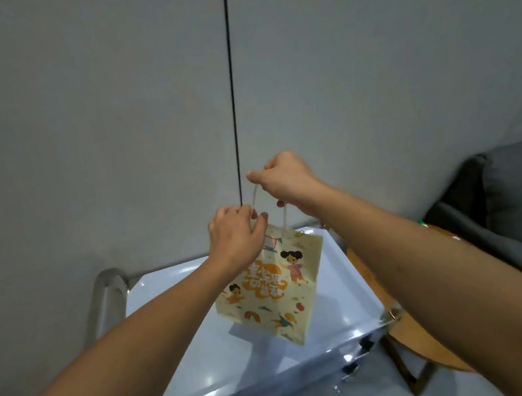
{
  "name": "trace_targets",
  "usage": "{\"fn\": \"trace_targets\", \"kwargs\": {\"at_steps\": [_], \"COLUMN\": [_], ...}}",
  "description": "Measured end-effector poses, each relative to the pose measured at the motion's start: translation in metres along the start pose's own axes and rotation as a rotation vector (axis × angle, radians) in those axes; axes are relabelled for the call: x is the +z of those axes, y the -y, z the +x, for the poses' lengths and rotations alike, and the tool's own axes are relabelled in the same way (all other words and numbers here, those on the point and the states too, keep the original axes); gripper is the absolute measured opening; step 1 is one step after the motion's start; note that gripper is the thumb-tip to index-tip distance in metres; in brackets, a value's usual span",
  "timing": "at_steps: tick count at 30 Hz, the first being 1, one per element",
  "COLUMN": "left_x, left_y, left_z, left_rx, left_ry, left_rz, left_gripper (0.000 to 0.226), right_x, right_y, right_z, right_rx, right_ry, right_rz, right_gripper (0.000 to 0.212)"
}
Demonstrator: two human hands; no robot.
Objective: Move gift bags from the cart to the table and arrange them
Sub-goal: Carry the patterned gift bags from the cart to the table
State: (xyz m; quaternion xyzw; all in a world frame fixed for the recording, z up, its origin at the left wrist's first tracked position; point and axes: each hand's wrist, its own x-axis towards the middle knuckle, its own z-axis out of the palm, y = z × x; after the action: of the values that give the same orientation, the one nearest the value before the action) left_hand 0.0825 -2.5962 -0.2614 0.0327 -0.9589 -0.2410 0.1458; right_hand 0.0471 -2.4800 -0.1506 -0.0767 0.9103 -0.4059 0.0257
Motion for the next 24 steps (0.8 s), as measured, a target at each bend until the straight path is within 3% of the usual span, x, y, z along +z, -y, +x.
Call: {"fn": "trace_targets", "kwargs": {"at_steps": [7, 13, 21, 24], "left_x": [0.067, 0.106, 0.186, 0.198], "left_y": [-0.18, -0.355, -0.539, -0.597], "left_z": [-0.064, -0.175, -0.364, -0.449], "left_rx": [0.384, 0.637, 0.858, 1.021], "left_ry": [0.227, 0.406, 0.849, 1.0], "left_rz": [-0.12, -0.319, -0.482, -0.429], "left_gripper": [0.034, 0.026, 0.054, 0.052], "right_x": [-0.151, -0.258, -0.35, -0.369], "right_y": [-0.115, -0.197, -0.297, -0.323], "right_z": [-0.138, -0.304, -0.528, -0.618], "right_rx": [0.206, 0.357, 0.702, 0.855], "right_ry": [-0.244, -0.498, -0.897, -1.062], "right_rz": [0.051, 0.091, 0.065, 0.077], "right_gripper": [0.039, 0.042, 0.04, 0.043]}}
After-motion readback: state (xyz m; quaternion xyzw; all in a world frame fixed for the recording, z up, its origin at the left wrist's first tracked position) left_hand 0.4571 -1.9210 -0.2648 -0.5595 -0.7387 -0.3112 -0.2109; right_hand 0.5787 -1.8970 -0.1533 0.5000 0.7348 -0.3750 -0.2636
